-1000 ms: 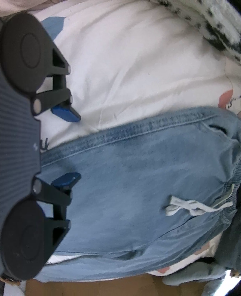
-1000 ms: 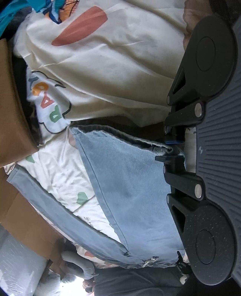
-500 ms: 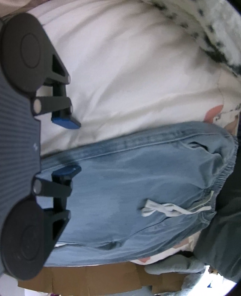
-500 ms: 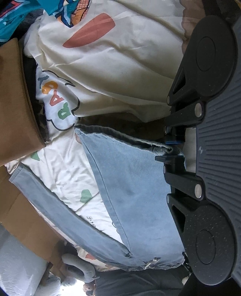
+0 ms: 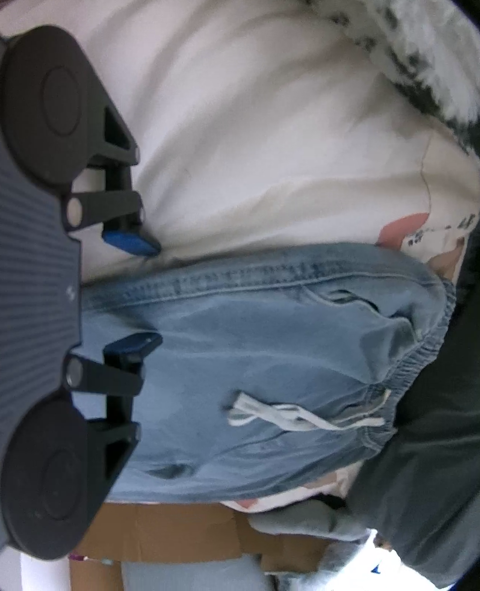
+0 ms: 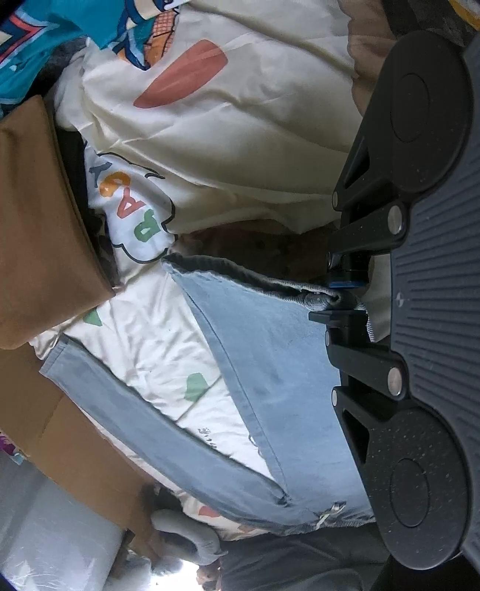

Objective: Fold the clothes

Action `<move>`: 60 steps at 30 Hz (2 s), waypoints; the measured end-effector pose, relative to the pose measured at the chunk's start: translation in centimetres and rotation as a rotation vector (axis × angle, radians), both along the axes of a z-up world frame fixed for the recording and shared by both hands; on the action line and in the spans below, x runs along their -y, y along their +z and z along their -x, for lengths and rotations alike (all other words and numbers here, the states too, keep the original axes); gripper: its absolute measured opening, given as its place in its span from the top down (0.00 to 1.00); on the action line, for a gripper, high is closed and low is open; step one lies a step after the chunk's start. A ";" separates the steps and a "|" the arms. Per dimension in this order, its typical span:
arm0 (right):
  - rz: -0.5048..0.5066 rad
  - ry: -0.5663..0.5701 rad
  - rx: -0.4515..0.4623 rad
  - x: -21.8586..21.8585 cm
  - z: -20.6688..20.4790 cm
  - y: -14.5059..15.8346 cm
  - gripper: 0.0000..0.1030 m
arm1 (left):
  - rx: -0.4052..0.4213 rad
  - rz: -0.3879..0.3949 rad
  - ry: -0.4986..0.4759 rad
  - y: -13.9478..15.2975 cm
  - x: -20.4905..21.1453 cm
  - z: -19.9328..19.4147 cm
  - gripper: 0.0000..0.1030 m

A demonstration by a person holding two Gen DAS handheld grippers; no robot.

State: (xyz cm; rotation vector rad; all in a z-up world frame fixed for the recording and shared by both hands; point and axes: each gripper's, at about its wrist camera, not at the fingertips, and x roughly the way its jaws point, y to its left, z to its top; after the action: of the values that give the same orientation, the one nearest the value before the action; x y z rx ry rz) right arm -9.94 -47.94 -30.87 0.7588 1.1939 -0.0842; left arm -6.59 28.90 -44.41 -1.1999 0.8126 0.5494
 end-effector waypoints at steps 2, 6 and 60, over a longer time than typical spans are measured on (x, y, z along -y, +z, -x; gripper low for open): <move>0.011 0.007 -0.007 -0.2 -0.2 0.2 0.92 | 0.018 -0.003 -0.007 -0.1 0.0 0.0 0.48; 0.021 0.006 -0.001 -0.4 -0.4 0.7 0.92 | 0.067 0.029 0.023 -0.2 -0.1 1.0 0.51; 0.014 -0.094 0.121 0.4 -3.8 5.5 0.92 | 0.202 0.023 0.052 7.6 -2.2 -2.8 0.96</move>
State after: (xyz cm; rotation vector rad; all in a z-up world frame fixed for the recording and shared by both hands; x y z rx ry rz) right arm -6.18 -48.37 -25.35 0.7970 1.0423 -0.1226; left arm -3.74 31.12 -36.77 -1.2781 0.6190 0.4535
